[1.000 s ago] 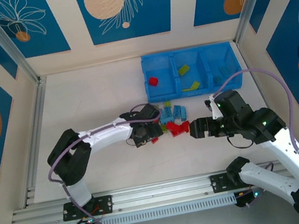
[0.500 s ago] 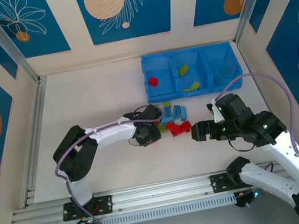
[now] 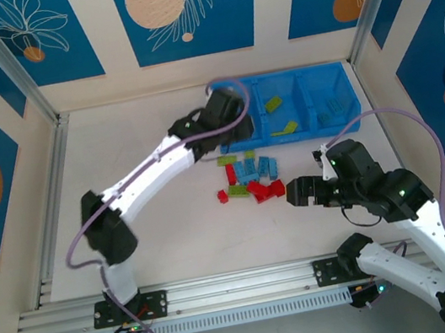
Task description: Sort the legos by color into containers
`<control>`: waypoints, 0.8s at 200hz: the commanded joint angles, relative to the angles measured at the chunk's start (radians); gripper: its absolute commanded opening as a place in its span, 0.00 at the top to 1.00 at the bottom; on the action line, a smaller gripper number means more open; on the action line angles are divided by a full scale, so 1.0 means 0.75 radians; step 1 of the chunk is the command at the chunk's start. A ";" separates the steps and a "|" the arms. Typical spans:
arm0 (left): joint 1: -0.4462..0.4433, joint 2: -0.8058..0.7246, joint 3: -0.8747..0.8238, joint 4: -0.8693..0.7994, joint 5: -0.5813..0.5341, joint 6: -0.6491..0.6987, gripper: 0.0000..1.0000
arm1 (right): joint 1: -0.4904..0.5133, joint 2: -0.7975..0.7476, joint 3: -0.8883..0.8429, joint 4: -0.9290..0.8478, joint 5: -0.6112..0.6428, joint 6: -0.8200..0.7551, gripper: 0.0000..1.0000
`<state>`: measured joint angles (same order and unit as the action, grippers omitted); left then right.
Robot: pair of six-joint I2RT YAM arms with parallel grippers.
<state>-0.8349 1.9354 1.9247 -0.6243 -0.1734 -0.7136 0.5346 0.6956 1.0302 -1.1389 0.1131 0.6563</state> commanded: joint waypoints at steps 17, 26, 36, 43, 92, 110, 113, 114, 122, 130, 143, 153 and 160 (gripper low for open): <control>0.110 0.532 0.613 -0.197 -0.183 0.308 0.72 | -0.002 -0.066 0.029 -0.035 0.007 0.076 0.09; 0.122 0.621 0.746 -0.217 -0.190 0.328 0.72 | -0.001 -0.069 0.027 -0.044 0.003 0.076 0.09; 0.135 0.688 0.846 -0.215 -0.168 0.342 0.72 | -0.001 -0.071 0.029 -0.052 -0.003 0.072 0.09; 0.143 0.712 0.872 -0.186 -0.140 0.354 0.70 | -0.001 -0.072 0.030 -0.054 -0.007 0.069 0.09; 0.149 0.660 0.870 -0.083 0.015 0.452 0.41 | 0.004 -0.056 -0.018 0.013 0.026 0.071 0.09; 0.137 0.559 0.835 -0.141 0.007 0.451 0.41 | 0.016 -0.026 -0.070 0.082 0.011 0.070 0.09; 0.134 0.534 0.814 -0.143 0.006 0.454 0.41 | 0.019 -0.018 -0.078 0.097 0.009 0.065 0.09; 0.132 0.523 0.806 -0.144 0.005 0.454 0.41 | 0.020 -0.013 -0.079 0.101 0.009 0.063 0.09; 0.120 0.431 0.715 -0.135 0.002 0.456 0.42 | 0.032 0.011 -0.102 0.147 0.015 0.042 0.09; 0.107 0.315 0.580 -0.094 0.009 0.458 0.42 | 0.046 0.047 -0.123 0.194 0.033 0.010 0.09; 0.078 0.093 0.303 0.014 0.025 0.466 0.42 | 0.071 0.129 -0.143 0.269 0.057 -0.067 0.08; 0.056 -0.095 0.075 0.101 0.033 0.476 0.42 | 0.091 0.203 -0.144 0.321 0.070 -0.135 0.08; 0.040 -0.224 -0.077 0.158 0.035 0.488 0.42 | 0.104 0.255 -0.146 0.360 0.083 -0.198 0.08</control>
<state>-0.7567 2.0926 2.1262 -0.6445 -0.1764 -0.3847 0.5816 0.7887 0.9379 -1.0077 0.1394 0.6407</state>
